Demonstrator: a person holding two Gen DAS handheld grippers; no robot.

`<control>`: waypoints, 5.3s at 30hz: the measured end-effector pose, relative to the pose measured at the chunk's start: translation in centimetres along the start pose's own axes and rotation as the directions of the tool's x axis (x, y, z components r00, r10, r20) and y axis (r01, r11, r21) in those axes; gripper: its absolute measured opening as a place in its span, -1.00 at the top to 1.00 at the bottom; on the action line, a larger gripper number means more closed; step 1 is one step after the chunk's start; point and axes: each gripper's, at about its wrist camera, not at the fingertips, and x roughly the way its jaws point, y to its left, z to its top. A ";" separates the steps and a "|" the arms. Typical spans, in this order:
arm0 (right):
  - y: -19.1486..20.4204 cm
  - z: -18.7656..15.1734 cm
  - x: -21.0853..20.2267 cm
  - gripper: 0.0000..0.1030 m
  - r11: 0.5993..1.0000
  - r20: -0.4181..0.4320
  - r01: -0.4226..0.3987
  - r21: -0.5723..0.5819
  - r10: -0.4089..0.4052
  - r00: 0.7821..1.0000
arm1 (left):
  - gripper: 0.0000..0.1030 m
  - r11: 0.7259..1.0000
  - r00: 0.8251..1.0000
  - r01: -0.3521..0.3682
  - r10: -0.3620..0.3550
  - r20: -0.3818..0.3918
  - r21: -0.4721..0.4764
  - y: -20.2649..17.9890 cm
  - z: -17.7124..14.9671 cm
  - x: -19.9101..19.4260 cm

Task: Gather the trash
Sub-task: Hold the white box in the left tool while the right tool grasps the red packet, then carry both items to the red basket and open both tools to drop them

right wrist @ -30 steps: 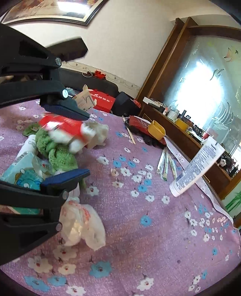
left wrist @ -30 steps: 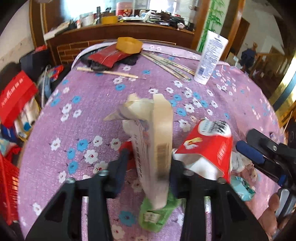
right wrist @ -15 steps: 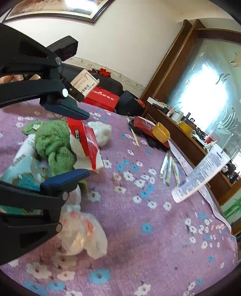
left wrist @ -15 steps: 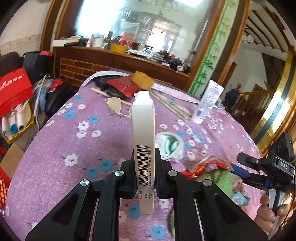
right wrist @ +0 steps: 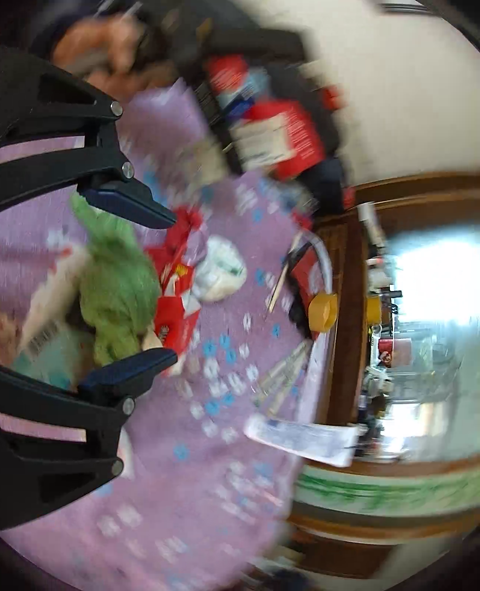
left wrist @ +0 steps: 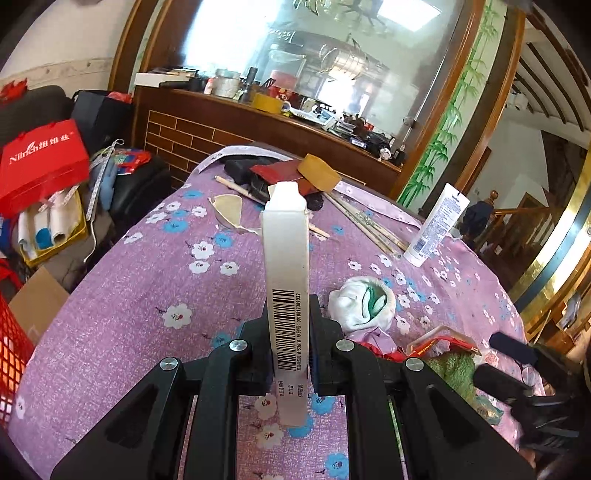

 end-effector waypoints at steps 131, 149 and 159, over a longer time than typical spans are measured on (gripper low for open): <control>-7.2 -1.5 -0.7 0.69 0.829 0.240 -0.297 0.475 0.202 0.949 | -1.00 0.998 0.998 0.049 -0.050 0.031 0.036 -1.4 -3.4 -8.5; 9.0 1.8 -1.7 0.69 0.771 0.183 -0.543 0.332 0.512 0.839 | -1.00 0.973 0.992 -0.080 0.098 0.077 -0.214 14.3 -2.5 -17.8; 18.7 4.9 2.4 0.69 0.792 0.093 -0.546 0.274 0.543 0.835 | -1.00 0.953 0.988 -0.110 0.136 0.072 -0.281 19.3 -2.7 -17.5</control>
